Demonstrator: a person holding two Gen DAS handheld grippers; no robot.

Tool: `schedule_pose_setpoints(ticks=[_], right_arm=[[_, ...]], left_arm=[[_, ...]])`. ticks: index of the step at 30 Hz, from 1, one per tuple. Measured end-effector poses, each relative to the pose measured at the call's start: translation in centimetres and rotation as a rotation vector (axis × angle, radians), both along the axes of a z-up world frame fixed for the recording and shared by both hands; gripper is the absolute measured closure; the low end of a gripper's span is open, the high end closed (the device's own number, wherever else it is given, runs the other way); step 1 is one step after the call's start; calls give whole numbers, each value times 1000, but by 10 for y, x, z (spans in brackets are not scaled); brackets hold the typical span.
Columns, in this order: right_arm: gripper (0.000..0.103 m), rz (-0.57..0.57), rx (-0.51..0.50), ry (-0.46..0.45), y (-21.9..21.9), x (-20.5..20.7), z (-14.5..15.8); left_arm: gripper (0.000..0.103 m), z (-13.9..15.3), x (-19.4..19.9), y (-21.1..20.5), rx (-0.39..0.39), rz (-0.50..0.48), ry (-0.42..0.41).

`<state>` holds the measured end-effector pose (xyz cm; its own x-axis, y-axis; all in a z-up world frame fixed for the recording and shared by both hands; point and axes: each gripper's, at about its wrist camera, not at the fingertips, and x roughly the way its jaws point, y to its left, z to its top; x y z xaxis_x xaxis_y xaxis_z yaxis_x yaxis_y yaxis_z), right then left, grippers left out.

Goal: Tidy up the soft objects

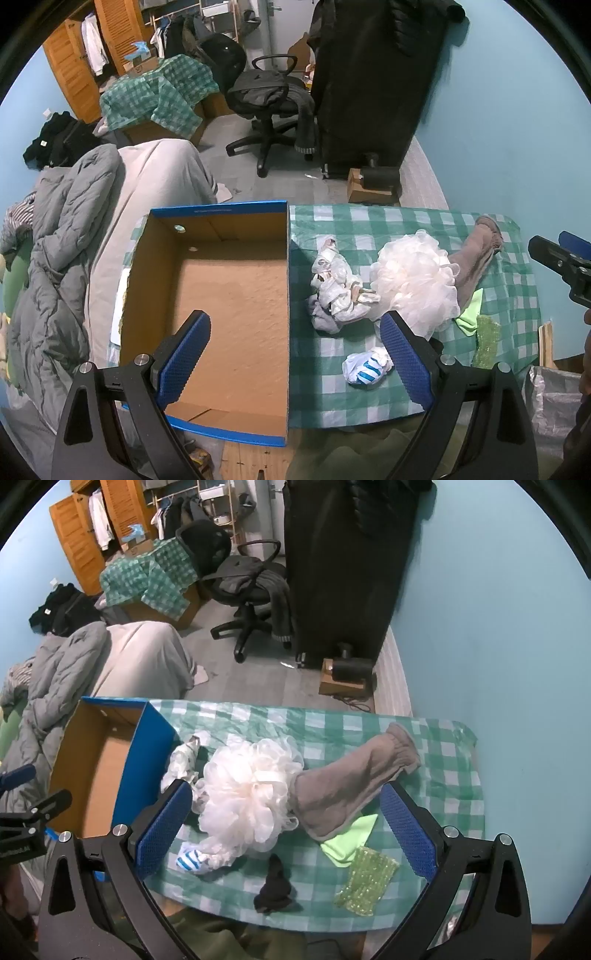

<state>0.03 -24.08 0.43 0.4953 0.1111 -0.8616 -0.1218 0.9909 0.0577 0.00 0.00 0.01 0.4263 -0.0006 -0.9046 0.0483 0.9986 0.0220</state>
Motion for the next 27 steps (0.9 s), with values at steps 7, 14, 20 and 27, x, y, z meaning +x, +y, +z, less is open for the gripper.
schedule_pose_setpoints(ticks=[7,14,20,27], right_arm=[[2,-5,0,4,-6,1,-1],[2,-12,2,11,-11,0,-1],[2,-16,5,13,-14,1,1],[2,-17,8,16,-16,3,2]], left_arm=[[9,2,3,-2,-23,-2,5],[9,0,1,-8,-31,-5,5],[9,0,0,-7,-67,0,19],[9,0,0,-7,-38,-1,4]])
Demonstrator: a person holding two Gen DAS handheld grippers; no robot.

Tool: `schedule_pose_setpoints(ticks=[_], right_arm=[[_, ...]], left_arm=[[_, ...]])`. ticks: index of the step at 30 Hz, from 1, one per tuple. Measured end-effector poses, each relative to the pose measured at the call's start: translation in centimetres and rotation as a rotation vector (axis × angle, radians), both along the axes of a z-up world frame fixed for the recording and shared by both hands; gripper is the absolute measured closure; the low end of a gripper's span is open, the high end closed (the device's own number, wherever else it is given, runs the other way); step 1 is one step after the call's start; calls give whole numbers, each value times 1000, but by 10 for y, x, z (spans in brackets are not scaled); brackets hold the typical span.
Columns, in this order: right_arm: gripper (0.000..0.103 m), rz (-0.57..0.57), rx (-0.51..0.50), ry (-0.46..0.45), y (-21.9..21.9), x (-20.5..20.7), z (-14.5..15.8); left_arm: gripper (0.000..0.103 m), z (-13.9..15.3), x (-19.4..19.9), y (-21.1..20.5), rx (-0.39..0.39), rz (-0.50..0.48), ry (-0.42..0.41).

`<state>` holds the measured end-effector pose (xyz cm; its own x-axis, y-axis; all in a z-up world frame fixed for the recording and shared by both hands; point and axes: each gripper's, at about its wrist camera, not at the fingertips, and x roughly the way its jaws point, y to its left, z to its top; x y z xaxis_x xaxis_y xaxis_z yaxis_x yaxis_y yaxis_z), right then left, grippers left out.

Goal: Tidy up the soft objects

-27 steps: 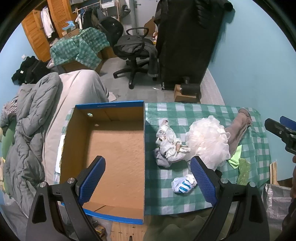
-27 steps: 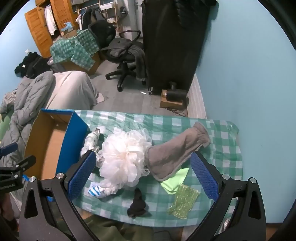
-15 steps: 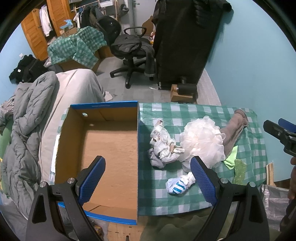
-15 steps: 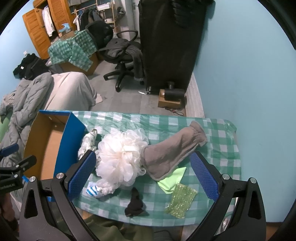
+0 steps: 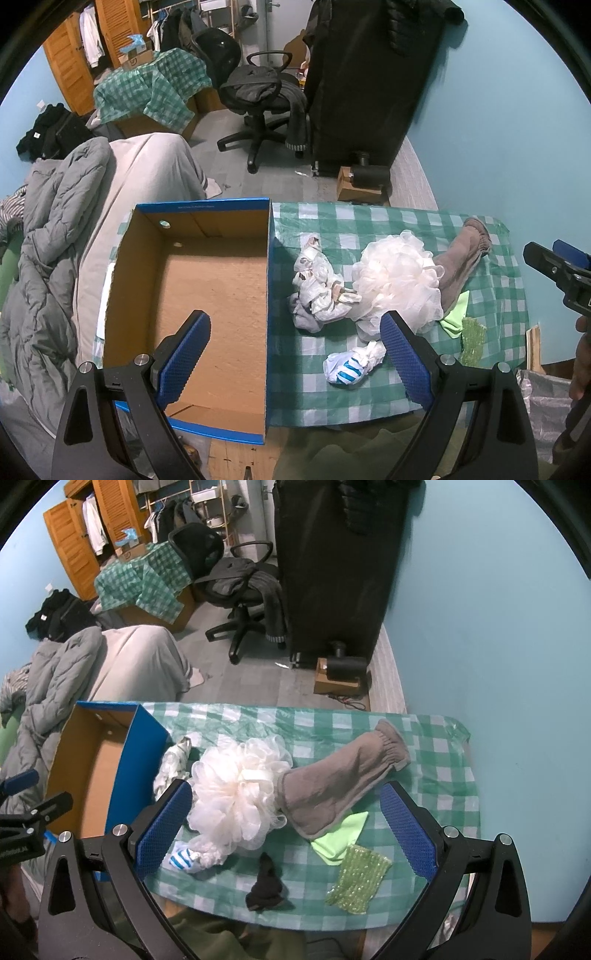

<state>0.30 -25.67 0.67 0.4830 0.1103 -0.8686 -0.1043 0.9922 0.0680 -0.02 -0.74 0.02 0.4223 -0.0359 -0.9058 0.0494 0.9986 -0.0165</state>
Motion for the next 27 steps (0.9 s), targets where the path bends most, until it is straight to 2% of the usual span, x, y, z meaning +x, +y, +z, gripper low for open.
schedule_pose_setpoints(ticks=[6,10,18,23,27], right_arm=[[2,-2,3,0,-1,0,0],[2,0,1,-3,0,0,0],[2,-1,3,-1,-1,0,0],[2,-3,4,0,-2,0,0],[2,-3,2,1,-2,1,0]], left_arm=[[9,1,0,-1,-25,1,2],[9,1,0,-2,-13,2,3],[9,3,0,-2,-65,2,-4],[9,2,-1,-2,-47,2,-3],[9,4,0,-7,-69,-11,4]])
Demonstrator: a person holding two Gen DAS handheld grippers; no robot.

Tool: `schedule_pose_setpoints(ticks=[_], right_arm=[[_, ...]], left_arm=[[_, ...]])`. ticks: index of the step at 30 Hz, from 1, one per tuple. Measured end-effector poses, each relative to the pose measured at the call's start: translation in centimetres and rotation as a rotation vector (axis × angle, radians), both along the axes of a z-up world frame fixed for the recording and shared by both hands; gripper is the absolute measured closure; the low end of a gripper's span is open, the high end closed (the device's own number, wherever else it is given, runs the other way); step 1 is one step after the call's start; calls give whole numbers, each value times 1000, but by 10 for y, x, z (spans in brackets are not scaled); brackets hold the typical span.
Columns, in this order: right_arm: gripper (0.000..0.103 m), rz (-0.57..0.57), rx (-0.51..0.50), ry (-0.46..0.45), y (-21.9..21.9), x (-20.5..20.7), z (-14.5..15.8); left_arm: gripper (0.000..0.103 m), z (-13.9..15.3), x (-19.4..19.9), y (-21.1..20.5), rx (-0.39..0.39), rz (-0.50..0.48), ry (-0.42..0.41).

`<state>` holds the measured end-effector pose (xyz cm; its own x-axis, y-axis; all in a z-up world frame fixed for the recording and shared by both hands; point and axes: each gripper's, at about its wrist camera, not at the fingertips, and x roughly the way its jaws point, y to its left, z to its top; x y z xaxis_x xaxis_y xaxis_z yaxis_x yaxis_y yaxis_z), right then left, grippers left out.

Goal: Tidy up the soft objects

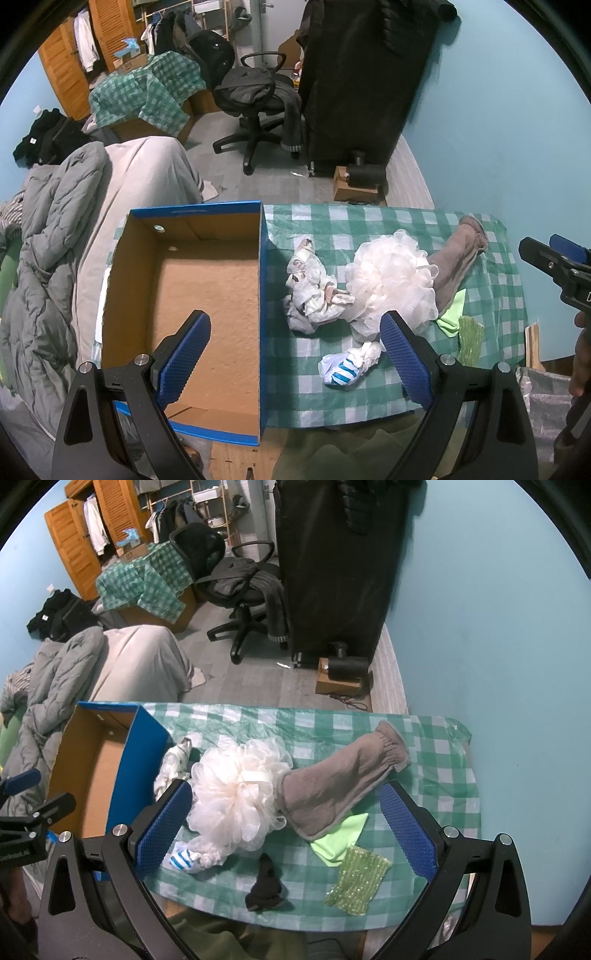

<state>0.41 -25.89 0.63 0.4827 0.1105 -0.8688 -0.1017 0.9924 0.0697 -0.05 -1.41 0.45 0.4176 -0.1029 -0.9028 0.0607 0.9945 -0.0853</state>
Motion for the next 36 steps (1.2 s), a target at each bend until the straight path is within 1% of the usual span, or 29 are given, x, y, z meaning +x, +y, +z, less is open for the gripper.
schedule_pose_setpoints(ticks=[1,3,4,5,8,9,10,12,14,15,18,22,26,30,36], right_arm=[[2,-2,0,1,-1,0,1],[2,-7,-1,3,-3,0,1],[2,-10,0,4,-4,0,2],[2,-12,1,5,-5,1,4],[2,-22,3,7,-7,-1,6],[2,-27,3,10,-8,-1,6],[2,-32,2,11,-9,-3,6],[2,-41,2,15,-14,-2,4],[2,-55,0,21,-18,-4,2],[2,-62,-1,23,-21,-6,1],[2,-77,-1,29,-32,-8,-4],[2,-101,-11,43,-48,-14,-13],[2,-142,-6,76,-68,-20,-26],[2,-193,-2,109,-92,-27,-43],[2,-242,1,162,-115,-40,-69]], left_arm=[[9,0,0,-1,2,-4,1],[9,-2,1,-7,63,-15,18],[9,-2,2,-8,74,-21,20],[9,-4,3,-11,102,-27,27],[9,-7,5,-15,126,-44,40],[9,-8,7,-16,139,-52,80],[9,-9,8,-16,138,-60,121],[9,-10,9,-20,138,-73,129],[9,-12,11,-24,135,-89,111],[9,-13,11,-28,129,-98,73],[9,-22,15,-38,137,-132,82],[9,-32,20,-51,116,-176,93],[9,-44,25,-64,96,-208,92],[9,-57,31,-76,72,-225,113],[9,-77,35,-92,73,-246,151]])
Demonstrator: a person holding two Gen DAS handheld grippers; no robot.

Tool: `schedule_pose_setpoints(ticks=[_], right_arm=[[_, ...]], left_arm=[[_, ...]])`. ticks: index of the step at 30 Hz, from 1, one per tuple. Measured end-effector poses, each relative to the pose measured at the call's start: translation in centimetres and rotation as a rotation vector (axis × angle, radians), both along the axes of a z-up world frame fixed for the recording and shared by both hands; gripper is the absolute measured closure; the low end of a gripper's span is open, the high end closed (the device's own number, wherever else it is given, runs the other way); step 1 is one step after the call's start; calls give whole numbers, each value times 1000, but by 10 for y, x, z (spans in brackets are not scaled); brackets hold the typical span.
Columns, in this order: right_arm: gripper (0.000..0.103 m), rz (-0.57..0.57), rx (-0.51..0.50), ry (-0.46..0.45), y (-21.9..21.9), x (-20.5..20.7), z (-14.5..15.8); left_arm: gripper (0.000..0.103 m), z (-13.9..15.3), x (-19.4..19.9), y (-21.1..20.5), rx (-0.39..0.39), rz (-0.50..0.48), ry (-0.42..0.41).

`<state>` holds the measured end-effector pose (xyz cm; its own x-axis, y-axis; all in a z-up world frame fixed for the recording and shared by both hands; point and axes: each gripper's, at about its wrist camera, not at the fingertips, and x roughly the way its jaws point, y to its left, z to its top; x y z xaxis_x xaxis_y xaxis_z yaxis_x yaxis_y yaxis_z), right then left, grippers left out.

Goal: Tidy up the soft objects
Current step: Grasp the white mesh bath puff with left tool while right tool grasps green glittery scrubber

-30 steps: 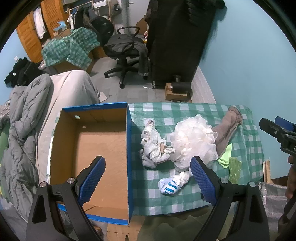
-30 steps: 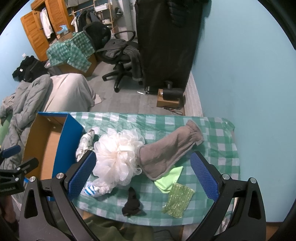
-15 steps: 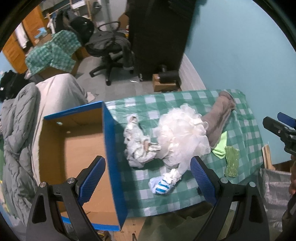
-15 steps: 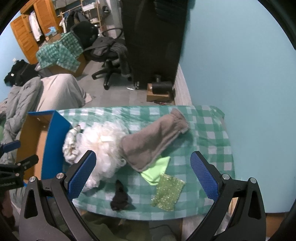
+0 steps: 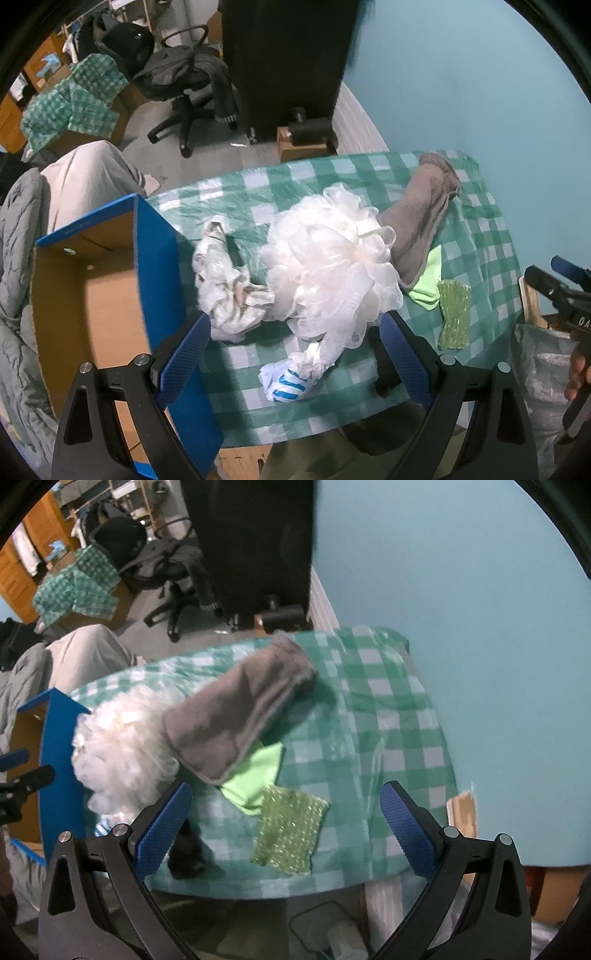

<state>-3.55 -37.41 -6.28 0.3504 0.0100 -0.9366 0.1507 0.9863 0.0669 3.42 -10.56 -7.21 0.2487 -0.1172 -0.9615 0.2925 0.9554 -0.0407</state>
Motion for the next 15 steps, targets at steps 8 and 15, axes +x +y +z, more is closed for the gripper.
schedule_pose_setpoints(ticks=[8,15], right_arm=[[2,4,26,84,-3,-13,-51],[2,25,60,131,2,-19,-91]], left_arm=[[9,-27,4,-20,18,-42,47],[9,-44,12,-33,19,-60,84]])
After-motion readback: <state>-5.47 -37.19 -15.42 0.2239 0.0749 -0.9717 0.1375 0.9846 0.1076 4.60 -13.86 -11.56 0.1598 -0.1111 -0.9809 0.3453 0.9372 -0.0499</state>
